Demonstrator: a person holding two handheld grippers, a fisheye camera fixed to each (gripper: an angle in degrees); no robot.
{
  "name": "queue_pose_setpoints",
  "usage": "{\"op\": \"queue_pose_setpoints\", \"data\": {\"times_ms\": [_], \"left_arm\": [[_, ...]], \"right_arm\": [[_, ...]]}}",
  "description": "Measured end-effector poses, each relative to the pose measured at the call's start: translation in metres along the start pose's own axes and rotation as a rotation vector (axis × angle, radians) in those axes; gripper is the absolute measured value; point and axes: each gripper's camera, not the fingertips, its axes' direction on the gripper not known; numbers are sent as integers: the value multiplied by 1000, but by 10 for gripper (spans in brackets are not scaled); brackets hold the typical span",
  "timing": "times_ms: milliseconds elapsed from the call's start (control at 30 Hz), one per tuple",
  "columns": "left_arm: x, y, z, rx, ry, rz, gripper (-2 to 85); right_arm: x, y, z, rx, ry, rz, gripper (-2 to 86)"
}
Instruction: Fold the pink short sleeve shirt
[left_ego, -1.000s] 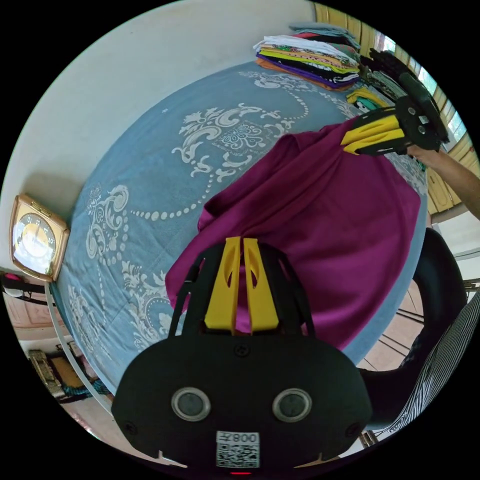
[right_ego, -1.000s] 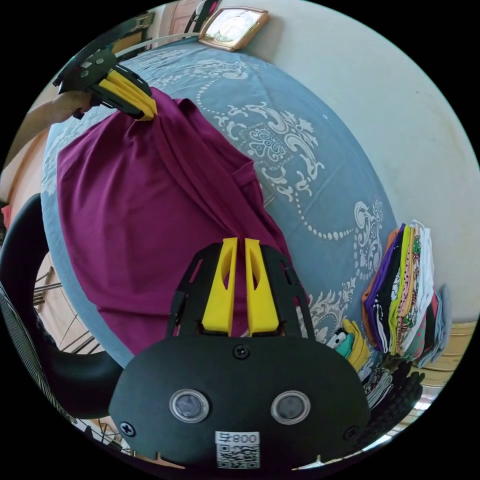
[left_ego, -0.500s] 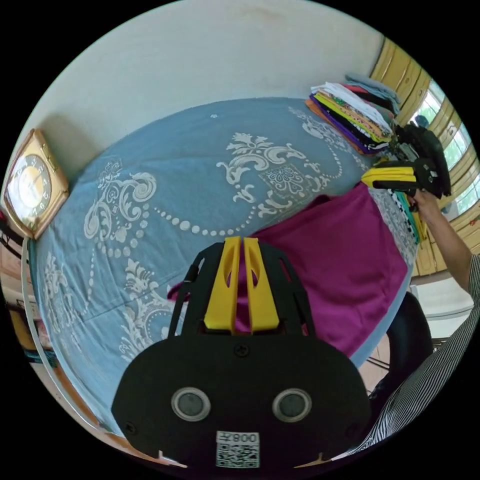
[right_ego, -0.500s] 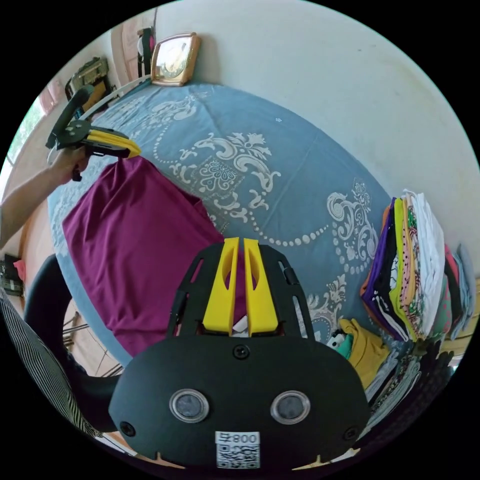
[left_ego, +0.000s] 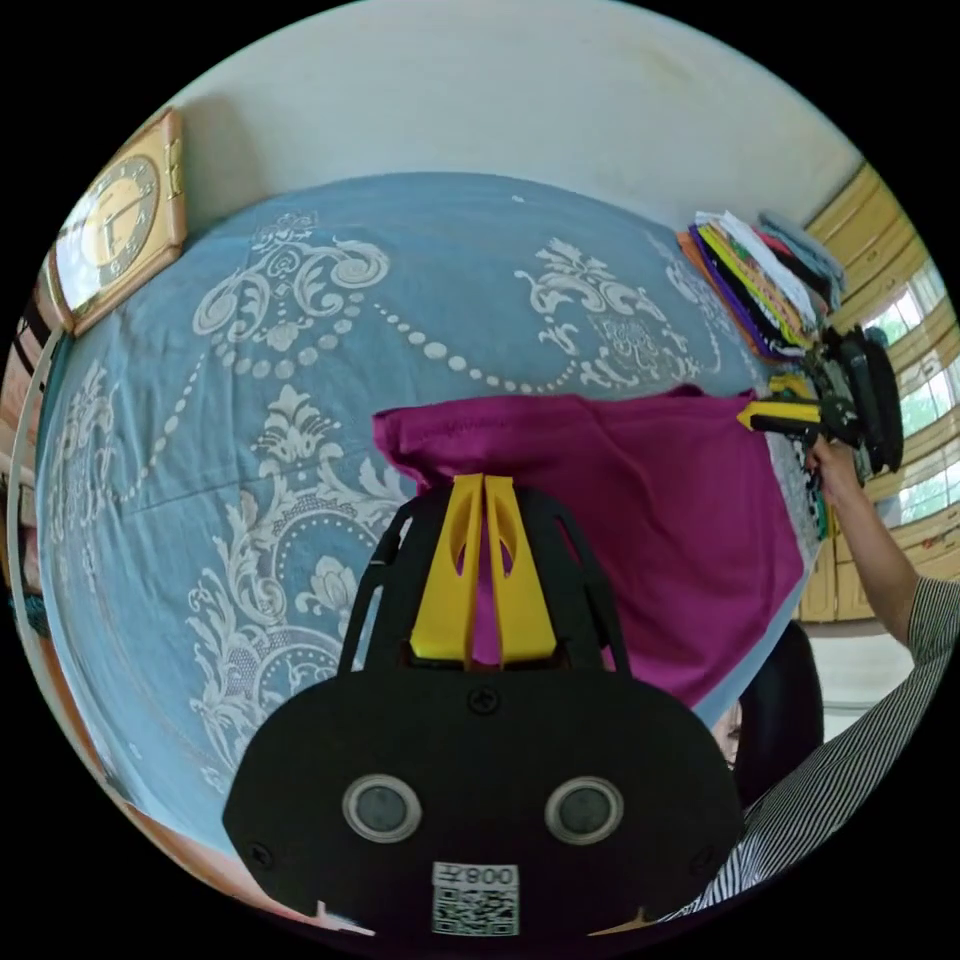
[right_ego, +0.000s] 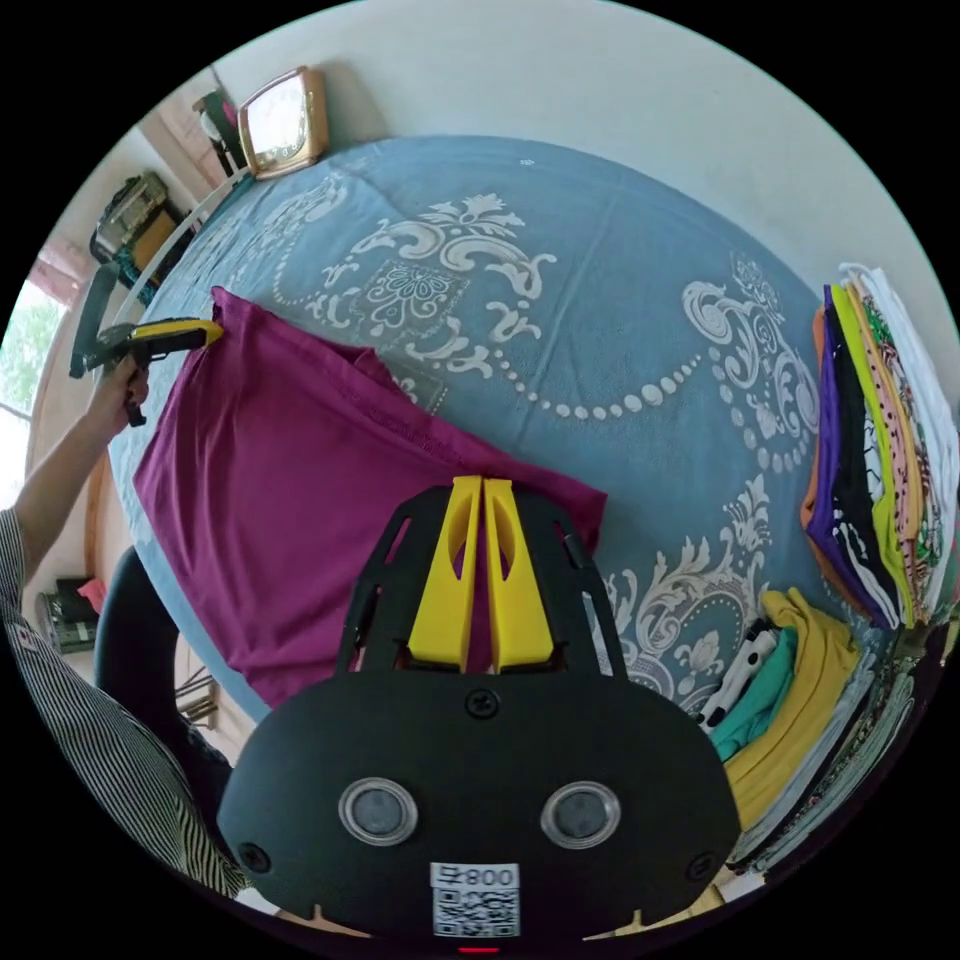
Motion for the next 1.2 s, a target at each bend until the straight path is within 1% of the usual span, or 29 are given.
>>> {"op": "queue_pose_setpoints", "data": {"times_ms": [133,233,400,533,667,733,767,833,933,1000,1100,1200], "left_arm": [[-48,7,-45,62,-3,-76,2],[-77,20,-62,26,1,-115,2],[-92,53,-123,120,98,-96,4],[-99,86,-158,92,91,-75,13],[-120,131,-193,63,112,-108,39],[-146,171,-224,89,173,-179,64],[-153,181,-230,92,185,-202,69],[-182,221,-250,63,206,-301,80],[-200,253,-263,17,238,-353,86],[-204,262,-268,-6,250,-351,86],[-205,264,-270,-43,264,-336,80],[-208,265,-280,-38,258,-348,62]], "right_arm": [[33,29,-16,70,-23,46,-1],[57,53,-12,61,-29,82,1],[91,102,-37,170,-125,136,7],[115,163,-58,233,-193,184,25],[129,239,-54,168,-216,240,48],[140,298,-44,115,-289,303,57],[142,312,-41,101,-309,320,59],[154,367,-32,84,-377,388,65],[168,418,-21,97,-481,449,73],[173,438,-17,118,-537,460,76],[174,458,-9,110,-524,441,79],[178,471,-2,118,-505,431,72]]}}
